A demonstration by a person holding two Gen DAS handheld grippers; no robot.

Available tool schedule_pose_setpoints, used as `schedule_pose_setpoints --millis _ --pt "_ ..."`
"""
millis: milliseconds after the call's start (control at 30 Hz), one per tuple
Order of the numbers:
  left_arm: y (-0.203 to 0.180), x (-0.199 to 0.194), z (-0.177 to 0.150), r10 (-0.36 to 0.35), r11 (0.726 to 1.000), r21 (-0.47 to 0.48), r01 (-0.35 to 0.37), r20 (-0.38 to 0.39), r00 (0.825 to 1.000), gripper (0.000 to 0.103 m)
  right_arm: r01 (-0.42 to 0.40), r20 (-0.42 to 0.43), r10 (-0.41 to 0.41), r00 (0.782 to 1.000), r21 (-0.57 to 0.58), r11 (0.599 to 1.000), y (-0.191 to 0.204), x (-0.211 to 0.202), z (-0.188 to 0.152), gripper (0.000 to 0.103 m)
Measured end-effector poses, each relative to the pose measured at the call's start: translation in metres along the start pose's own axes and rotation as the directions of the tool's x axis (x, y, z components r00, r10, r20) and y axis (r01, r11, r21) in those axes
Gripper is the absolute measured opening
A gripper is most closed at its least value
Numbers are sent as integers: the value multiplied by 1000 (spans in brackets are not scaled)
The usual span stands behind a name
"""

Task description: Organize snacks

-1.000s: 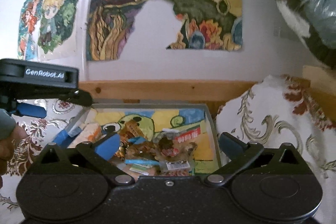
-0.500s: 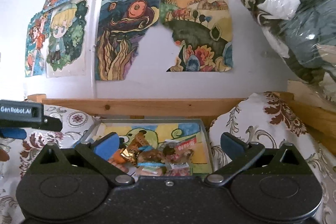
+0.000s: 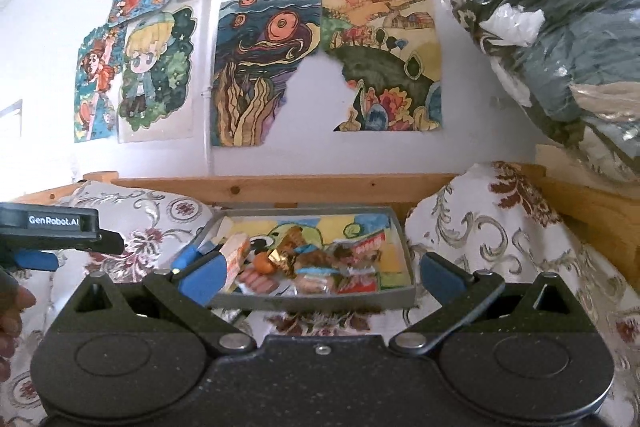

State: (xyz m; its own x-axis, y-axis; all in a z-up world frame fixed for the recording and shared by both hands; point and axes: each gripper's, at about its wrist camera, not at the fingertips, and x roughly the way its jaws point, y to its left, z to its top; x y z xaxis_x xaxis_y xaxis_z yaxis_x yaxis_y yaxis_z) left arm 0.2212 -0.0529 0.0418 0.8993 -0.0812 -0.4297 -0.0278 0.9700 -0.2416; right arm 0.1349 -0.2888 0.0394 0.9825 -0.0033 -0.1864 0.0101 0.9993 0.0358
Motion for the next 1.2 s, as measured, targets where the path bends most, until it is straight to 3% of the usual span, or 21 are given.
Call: schedule_pose_setpoints --millis 500,1200 --pt "20 -41 -44 0 996 87 0 -3 1000 103 -7 -68 11 998 57 998 13 -50 -20 102" --pt "52 -84 -73 9 991 130 -10 8 1000 103 -6 -164 18 986 73 997 36 -84 -43 102"
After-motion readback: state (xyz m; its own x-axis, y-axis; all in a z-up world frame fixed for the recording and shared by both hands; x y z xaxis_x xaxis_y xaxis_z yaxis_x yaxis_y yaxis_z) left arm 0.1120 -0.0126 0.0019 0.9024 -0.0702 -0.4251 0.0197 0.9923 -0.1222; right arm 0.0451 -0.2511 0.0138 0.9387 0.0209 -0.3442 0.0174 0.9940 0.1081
